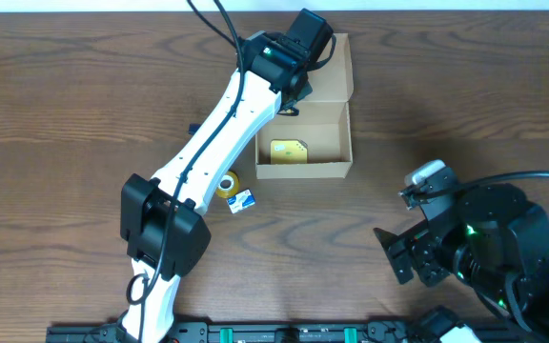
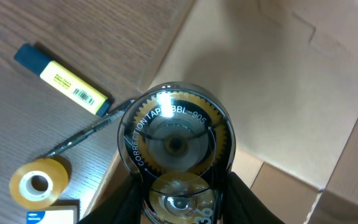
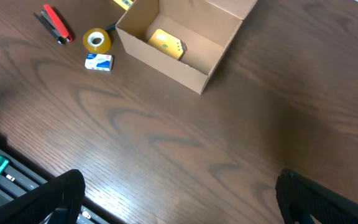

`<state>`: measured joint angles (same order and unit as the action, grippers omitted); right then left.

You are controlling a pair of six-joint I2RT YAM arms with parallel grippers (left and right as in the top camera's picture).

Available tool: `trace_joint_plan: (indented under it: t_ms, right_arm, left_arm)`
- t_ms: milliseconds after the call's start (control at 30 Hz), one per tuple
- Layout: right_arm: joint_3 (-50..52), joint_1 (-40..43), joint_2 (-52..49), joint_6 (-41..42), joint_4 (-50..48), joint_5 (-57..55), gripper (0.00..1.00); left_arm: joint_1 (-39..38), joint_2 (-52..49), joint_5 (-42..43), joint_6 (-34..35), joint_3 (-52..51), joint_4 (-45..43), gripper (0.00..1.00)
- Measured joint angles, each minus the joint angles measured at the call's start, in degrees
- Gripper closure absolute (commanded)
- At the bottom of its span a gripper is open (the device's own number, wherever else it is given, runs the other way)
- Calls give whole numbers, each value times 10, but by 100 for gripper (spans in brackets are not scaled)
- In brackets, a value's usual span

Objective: Pack container
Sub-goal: 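Lift the correction tape and carry it over the cardboard box, then lower the correction tape onto the notepad and open the left gripper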

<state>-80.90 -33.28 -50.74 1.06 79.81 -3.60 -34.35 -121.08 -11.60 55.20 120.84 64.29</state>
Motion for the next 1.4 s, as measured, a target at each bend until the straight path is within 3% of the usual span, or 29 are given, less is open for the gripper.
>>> trace_joint_plan:
  t_ms: [167, 267, 433, 567, 867, 1100, 1400]
  right_arm:
    - [0, 0, 0, 0, 0, 0, 1]
    - [0, 0, 0, 0, 0, 0, 1]
    - [0, 0, 0, 0, 0, 0, 1]
    - [0, 0, 0, 0, 0, 0, 1]
    - [0, 0, 0, 0, 0, 0, 1]
    - [0, 0, 0, 0, 0, 0, 1]
    - [0, 0, 0, 0, 0, 0, 1]
  left_arm:
    - [-18, 0, 8, -106, 0, 0, 94]
    - [-39, 0, 9, -212, 0, 0, 94]
    - [-76, 0, 11, -457, 0, 17, 94]
    - [-73, 0, 11, -601, 0, 41, 94]
    - [-43, 0, 35, -850, 0, 89, 94]
    - [-29, 0, 113, -969, -5, 89, 94]
    - [-26, 0, 150, -1034, -70, 85, 94]
